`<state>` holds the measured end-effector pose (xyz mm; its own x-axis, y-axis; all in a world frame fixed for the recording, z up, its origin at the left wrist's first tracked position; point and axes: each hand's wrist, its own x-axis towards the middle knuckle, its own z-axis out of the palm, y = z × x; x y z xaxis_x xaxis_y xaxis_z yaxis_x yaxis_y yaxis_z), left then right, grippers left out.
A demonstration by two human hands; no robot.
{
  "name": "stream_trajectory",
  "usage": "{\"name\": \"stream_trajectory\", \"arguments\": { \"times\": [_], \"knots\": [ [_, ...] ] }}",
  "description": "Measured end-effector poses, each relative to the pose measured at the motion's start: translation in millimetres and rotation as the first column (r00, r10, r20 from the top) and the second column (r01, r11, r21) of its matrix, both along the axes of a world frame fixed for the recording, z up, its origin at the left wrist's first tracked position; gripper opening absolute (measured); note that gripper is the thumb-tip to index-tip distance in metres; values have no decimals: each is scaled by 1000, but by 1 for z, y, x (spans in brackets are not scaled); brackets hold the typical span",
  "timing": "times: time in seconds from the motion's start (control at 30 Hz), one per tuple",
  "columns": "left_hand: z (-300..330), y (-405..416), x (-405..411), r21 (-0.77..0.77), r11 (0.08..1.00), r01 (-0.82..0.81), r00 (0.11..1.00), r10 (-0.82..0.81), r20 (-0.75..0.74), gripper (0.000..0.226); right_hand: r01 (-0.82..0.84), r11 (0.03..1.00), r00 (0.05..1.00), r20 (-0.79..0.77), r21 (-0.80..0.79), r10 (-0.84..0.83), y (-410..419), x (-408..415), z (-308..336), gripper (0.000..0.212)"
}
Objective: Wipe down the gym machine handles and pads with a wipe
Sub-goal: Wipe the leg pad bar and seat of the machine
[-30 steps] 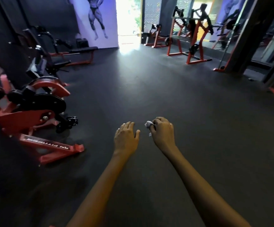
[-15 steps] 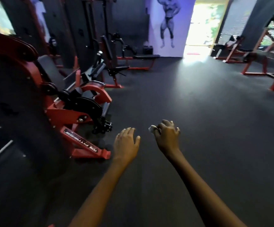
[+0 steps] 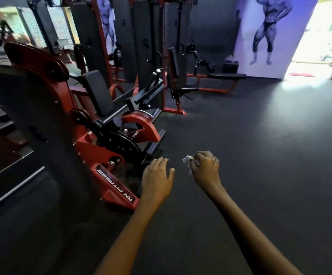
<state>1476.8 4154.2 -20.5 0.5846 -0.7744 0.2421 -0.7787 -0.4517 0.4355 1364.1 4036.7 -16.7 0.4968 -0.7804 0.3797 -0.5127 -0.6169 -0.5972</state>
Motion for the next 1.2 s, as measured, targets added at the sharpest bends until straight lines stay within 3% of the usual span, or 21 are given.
{"name": "stream_trajectory", "arguments": {
  "times": [0.1, 0.33, 0.4, 0.47, 0.57, 0.63, 0.77, 0.93, 1.1, 1.2],
  "knots": [
    [3, -62, 36, -14, 1000, -28, 1000, 28, -12, 49, -59, 997, 996, 68, -59, 63, -62, 36, 5, 50],
    [14, -194, 114, -19, 999, -50, 998, 50, 29, 45, -113, 988, 990, 74, -107, 121, -188, 122, 24, 37],
    [12, -227, 138, -34, 997, -65, 997, 66, 41, 42, -140, 982, 986, 70, -130, 150, -221, 147, 24, 53],
    [7, -262, 165, -44, 995, -94, 994, 96, 45, 41, -147, 984, 985, 75, -105, 155, -259, 174, 21, 53],
    [-2, -315, 203, -25, 992, -127, 991, 128, 47, 43, -168, 985, 982, 76, -34, 170, -318, 213, 15, 31],
    [-8, -354, 230, -14, 987, -162, 986, 162, 47, 45, -181, 982, 981, 67, -47, 184, -364, 243, 8, 38],
    [-14, -428, 281, -7, 976, -219, 975, 219, 43, 44, -241, 969, 970, 27, -47, 242, -450, 298, -1, 21],
    [-16, -513, 349, -13, 963, -270, 962, 271, 32, 45, -304, 952, 947, 98, -41, 307, -537, 368, 8, 42],
    [-28, -573, 409, 19, 944, -329, 944, 329, 21, 47, -403, 914, 915, 0, 53, 404, -600, 444, -6, 19],
    [-39, -606, 447, 25, 929, -370, 929, 370, 0, 46, -452, 880, 891, 30, 145, 453, -628, 486, -7, 22]
  ]
}}
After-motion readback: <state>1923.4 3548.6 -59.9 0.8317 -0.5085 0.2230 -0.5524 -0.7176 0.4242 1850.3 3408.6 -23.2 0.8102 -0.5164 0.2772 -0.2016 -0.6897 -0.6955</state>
